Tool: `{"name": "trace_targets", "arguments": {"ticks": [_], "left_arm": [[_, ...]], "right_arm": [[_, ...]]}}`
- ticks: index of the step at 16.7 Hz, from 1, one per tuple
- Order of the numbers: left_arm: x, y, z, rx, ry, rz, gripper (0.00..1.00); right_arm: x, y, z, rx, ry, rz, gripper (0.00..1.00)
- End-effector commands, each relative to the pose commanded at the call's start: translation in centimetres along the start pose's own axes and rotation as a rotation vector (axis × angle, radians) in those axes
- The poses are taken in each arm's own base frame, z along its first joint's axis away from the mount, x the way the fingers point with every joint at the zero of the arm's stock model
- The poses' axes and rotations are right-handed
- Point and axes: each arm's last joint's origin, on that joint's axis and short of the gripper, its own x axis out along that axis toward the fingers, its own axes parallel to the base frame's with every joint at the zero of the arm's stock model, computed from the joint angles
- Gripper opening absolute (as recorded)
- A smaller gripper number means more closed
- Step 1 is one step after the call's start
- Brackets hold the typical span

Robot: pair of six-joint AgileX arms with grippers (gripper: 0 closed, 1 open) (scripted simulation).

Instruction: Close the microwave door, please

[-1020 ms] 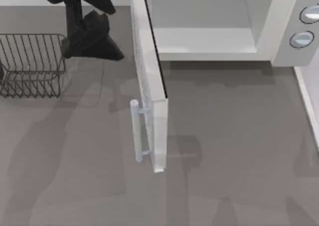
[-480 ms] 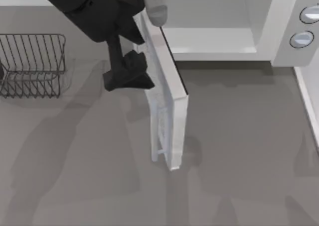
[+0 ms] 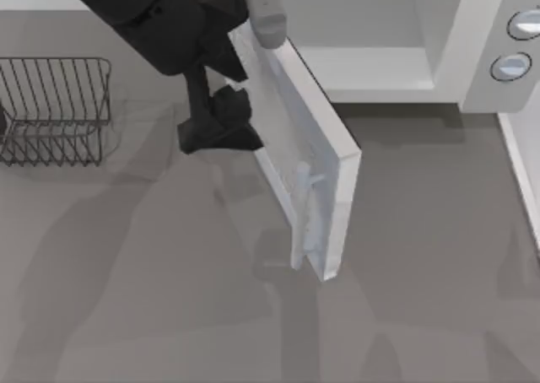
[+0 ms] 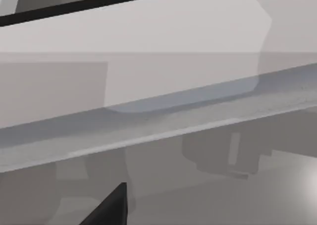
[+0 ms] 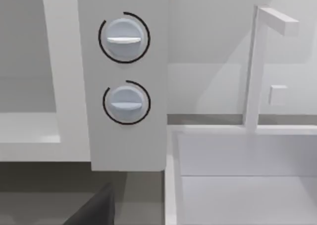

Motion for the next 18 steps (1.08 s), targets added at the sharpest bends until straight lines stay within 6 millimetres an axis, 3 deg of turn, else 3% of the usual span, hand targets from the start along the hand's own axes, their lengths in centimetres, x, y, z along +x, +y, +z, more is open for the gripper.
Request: {"name": "trace_targets", "arguments": {"ticks": [10, 18], "left_arm": [[0.00, 0.00, 0.00, 0.000, 0.000, 0.000, 0.02], [0.00, 0.00, 0.00, 0.000, 0.000, 0.000, 0.00]], "right_arm": [[0.00, 0.00, 0.00, 0.000, 0.000, 0.000, 1.00], [0.00, 0.00, 0.00, 0.000, 0.000, 0.000, 1.00]]}}
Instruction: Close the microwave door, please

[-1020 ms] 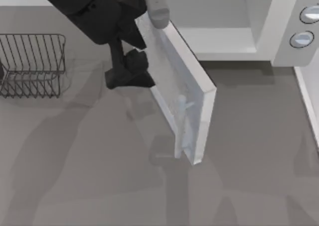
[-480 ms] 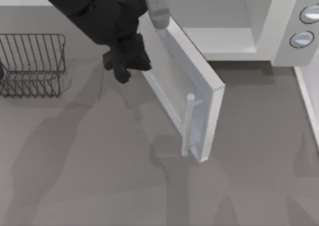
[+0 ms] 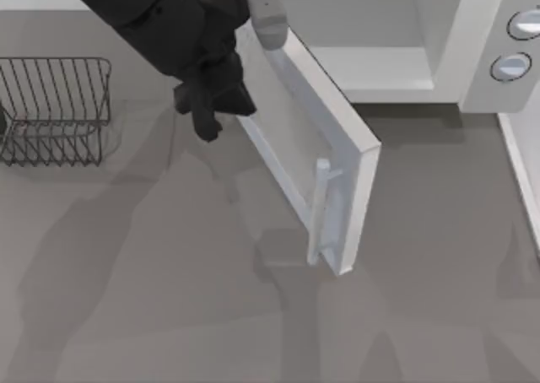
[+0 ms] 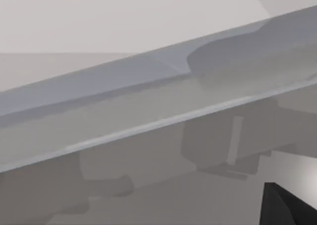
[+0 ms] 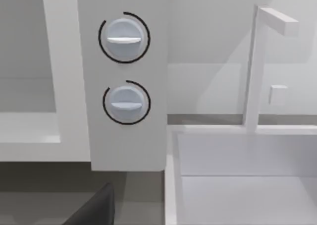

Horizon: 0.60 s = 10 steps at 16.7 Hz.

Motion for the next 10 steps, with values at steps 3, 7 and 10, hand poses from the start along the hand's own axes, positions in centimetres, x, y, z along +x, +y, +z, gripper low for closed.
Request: {"name": "trace_targets", "arguments": {"ticks": [3, 7, 10], "left_arm": [[0.1, 0.0, 0.3, 0.001, -0.003, 0.001, 0.00], [0.9, -0.3, 1.4, -0.002, 0.002, -0.002, 0.00], [1.0, -0.3, 1.6, -0.002, 0.000, 0.001, 0.00]], "right_arm": [[0.0, 0.0, 0.0, 0.000, 0.000, 0.000, 1.00], [0.0, 0.0, 0.0, 0.000, 0.000, 0.000, 1.00], [0.0, 0.0, 0.0, 0.000, 0.000, 0.000, 1.00]]}}
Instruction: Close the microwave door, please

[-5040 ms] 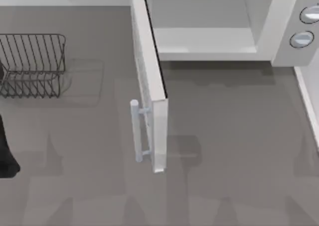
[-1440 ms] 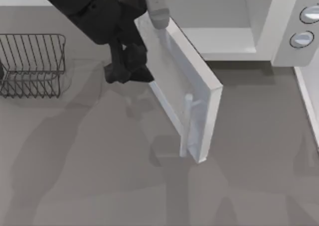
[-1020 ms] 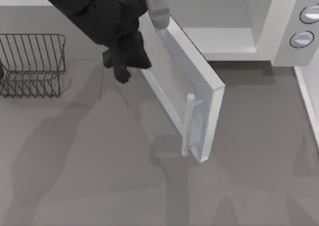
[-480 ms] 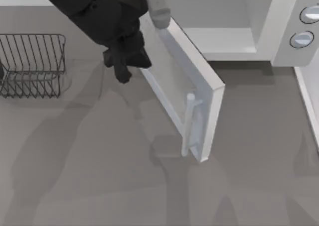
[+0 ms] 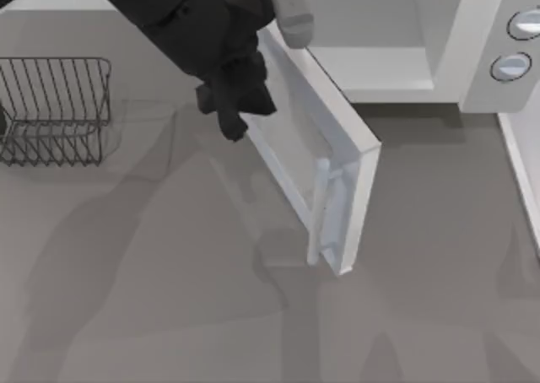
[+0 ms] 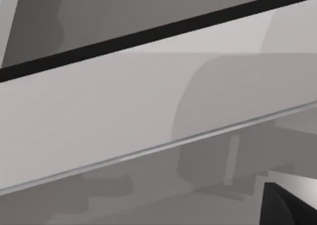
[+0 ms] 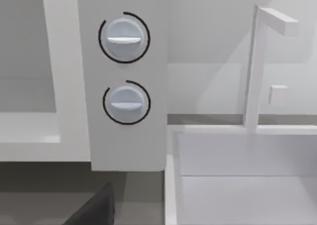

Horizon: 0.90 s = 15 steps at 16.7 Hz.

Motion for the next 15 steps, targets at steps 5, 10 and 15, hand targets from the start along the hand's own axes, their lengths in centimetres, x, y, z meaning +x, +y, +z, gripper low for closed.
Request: {"name": "trace_targets", "arguments": {"ticks": [5, 10, 15], "left_arm": [[0.6, -0.2, 0.8, -0.007, 0.005, -0.005, 0.00], [0.7, -0.3, 1.4, -0.007, -0.001, 0.002, 0.00], [1.3, -0.5, 2.3, -0.006, -0.001, 0.001, 0.00]], "right_arm": [[0.0, 0.0, 0.0, 0.000, 0.000, 0.000, 1.00], [0.0, 0.0, 0.0, 0.000, 0.000, 0.000, 1.00], [0.0, 0.0, 0.0, 0.000, 0.000, 0.000, 1.00]]}}
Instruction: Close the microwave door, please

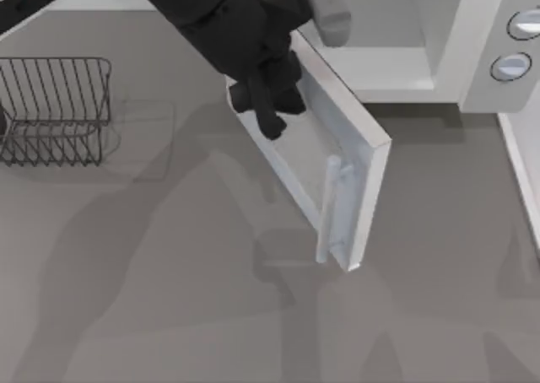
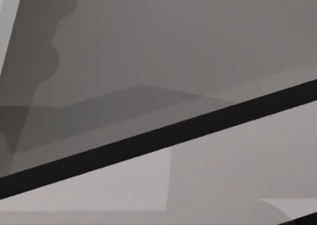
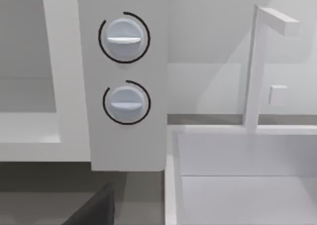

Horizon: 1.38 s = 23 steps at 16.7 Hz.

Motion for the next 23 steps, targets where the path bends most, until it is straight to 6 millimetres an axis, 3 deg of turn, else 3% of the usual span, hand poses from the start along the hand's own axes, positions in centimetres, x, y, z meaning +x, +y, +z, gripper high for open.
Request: {"name": "trace_targets", "arguments": {"ticks": [14, 18, 23], "left_arm": [[1.3, -0.5, 2.3, -0.005, -0.001, 0.002, 0.00], [1.2, -0.5, 2.2, -0.008, 0.000, 0.001, 0.00], [3.6, -1.2, 2.2, -0.030, 0.059, -0.074, 0.00]], "right_arm": [[0.0, 0.0, 0.0, 0.000, 0.000, 0.000, 1.00], [0.0, 0.0, 0.0, 0.000, 0.000, 0.000, 1.00], [0.0, 0.0, 0.0, 0.000, 0.000, 0.000, 1.00]]}}
